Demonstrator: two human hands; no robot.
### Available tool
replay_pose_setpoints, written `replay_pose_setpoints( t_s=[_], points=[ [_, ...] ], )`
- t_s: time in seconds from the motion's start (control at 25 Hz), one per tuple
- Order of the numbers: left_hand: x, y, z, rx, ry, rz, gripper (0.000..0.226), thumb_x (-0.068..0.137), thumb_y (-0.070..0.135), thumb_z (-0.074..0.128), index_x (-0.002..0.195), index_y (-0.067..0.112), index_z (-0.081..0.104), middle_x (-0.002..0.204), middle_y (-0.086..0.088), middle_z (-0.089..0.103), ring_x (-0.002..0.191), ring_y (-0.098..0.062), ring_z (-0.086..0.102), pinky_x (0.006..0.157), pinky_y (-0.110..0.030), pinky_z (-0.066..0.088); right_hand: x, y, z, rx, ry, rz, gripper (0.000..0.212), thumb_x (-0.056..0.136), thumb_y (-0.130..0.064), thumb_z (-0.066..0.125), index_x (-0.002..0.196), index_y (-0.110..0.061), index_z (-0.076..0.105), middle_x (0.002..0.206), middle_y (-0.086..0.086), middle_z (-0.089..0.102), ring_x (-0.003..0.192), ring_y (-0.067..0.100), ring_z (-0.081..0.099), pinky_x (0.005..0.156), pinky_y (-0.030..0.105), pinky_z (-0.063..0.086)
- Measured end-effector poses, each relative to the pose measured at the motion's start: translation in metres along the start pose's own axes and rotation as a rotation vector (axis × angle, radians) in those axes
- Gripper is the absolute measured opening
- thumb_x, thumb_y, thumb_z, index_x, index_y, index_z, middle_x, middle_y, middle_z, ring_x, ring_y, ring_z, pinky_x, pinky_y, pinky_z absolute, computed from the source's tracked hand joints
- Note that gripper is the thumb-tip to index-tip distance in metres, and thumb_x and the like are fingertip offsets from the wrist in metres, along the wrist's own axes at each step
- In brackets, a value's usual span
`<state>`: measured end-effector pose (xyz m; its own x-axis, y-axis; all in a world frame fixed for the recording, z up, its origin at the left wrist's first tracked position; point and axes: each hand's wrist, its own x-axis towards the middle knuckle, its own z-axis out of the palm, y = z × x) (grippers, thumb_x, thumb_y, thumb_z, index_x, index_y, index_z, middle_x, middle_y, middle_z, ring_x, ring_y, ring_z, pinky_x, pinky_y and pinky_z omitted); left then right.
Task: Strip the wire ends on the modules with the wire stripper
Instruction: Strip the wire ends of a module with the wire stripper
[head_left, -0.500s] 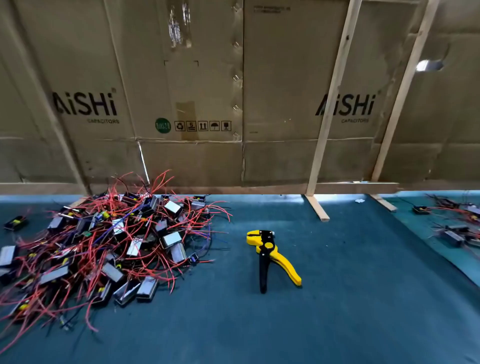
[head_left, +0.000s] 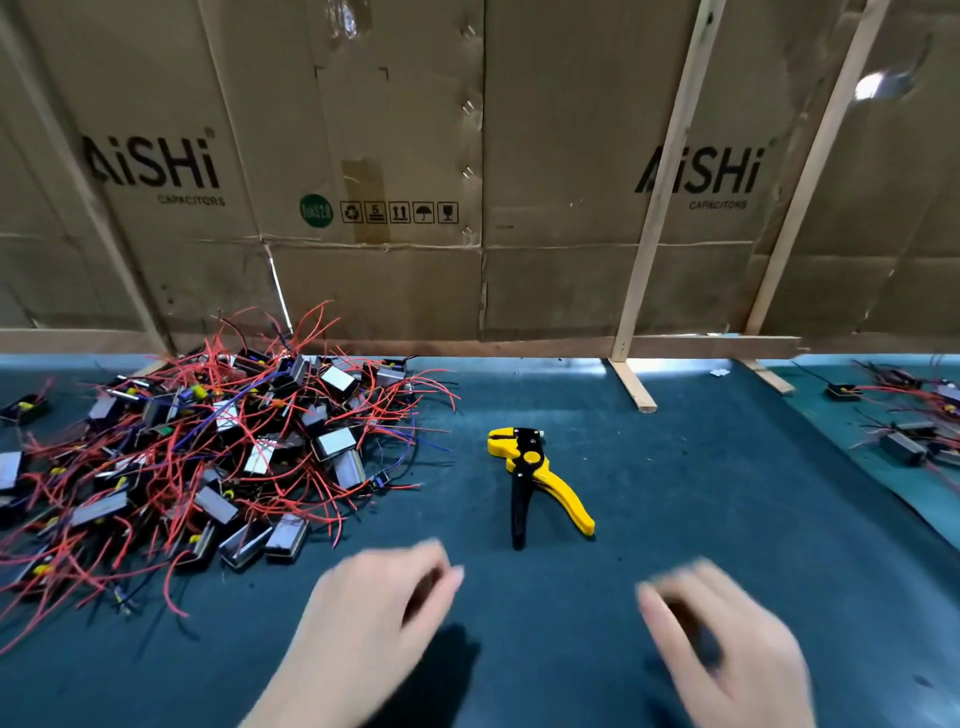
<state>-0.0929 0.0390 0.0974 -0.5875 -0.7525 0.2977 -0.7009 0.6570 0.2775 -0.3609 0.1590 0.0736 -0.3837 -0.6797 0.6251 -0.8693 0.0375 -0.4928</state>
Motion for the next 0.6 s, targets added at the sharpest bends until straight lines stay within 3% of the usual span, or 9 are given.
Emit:
replay_pose_setpoints(
  t_s=[0.04, 0.16, 0.24, 0.32, 0.4, 0.6],
  points=[
    [0.019, 0.005, 0.004, 0.037, 0.08, 0.024, 0.036, 0.092, 0.061, 0.037, 0.083, 0.029, 0.051, 0.072, 0.012, 0.063, 0.072, -0.014, 0.06, 0.061, -0.03, 0.045, 0.013, -0.017, 0.006, 0.008, -0.044, 0.018, 0.047, 0.085, -0.079, 0.034, 0.086, -0.038, 0.057, 0.088, -0.018, 0.055, 0.083, 0.005, 0.053, 0.065, 0.019, 0.043],
    [0.078, 0.006, 0.026, 0.246, 0.007, 0.023, 0.036, 0.099, 0.052, 0.037, 0.087, 0.023, 0.055, 0.087, 0.0, 0.069, 0.089, -0.026, 0.063, 0.068, -0.033, 0.042, 0.067, -0.043, 0.06, -0.354, -0.318, 0.075, 0.084, 0.068, -0.092, 0.027, 0.114, -0.028, 0.055, 0.113, -0.009, 0.052, 0.109, 0.017, 0.047, 0.083, 0.03, 0.043],
    [0.091, -0.002, 0.048, 0.317, 0.006, 0.079, 0.036, 0.102, 0.044, 0.034, 0.089, 0.02, 0.057, 0.091, -0.004, 0.07, 0.091, -0.03, 0.064, 0.067, -0.034, 0.04, 0.08, -0.044, 0.092, -0.525, -0.426, 0.113, 0.095, 0.063, -0.096, 0.029, 0.116, -0.02, 0.052, 0.116, -0.001, 0.05, 0.112, 0.023, 0.045, 0.088, 0.035, 0.039],
    [0.086, -0.011, 0.058, 0.234, 0.041, 0.162, 0.032, 0.098, 0.035, 0.049, 0.076, 0.014, 0.059, 0.072, -0.007, 0.069, 0.072, -0.033, 0.066, 0.057, -0.035, 0.045, 0.073, -0.035, 0.111, -0.512, -0.385, 0.141, 0.097, 0.059, -0.098, 0.03, 0.113, -0.02, 0.052, 0.112, -0.001, 0.05, 0.11, 0.023, 0.045, 0.087, 0.036, 0.037],
    [0.081, -0.02, 0.066, 0.154, 0.2, 0.178, 0.034, 0.087, 0.028, 0.062, 0.057, 0.014, 0.052, 0.048, -0.005, 0.057, 0.047, -0.032, 0.058, 0.041, -0.031, 0.042, 0.067, -0.031, 0.119, -0.491, -0.354, 0.173, 0.095, 0.056, -0.096, 0.035, 0.111, -0.02, 0.051, 0.11, -0.002, 0.05, 0.11, 0.023, 0.046, 0.086, 0.036, 0.035],
    [0.084, -0.02, 0.066, 0.158, 0.32, 0.15, 0.03, 0.081, 0.026, 0.063, 0.056, 0.015, 0.049, 0.046, -0.001, 0.054, 0.044, -0.028, 0.056, 0.041, -0.025, 0.034, 0.073, -0.031, 0.117, -0.408, -0.407, 0.218, 0.066, 0.068, -0.067, 0.06, 0.11, -0.017, 0.053, 0.105, -0.001, 0.043, 0.11, 0.023, 0.043, 0.084, 0.033, 0.039]
  ],
)
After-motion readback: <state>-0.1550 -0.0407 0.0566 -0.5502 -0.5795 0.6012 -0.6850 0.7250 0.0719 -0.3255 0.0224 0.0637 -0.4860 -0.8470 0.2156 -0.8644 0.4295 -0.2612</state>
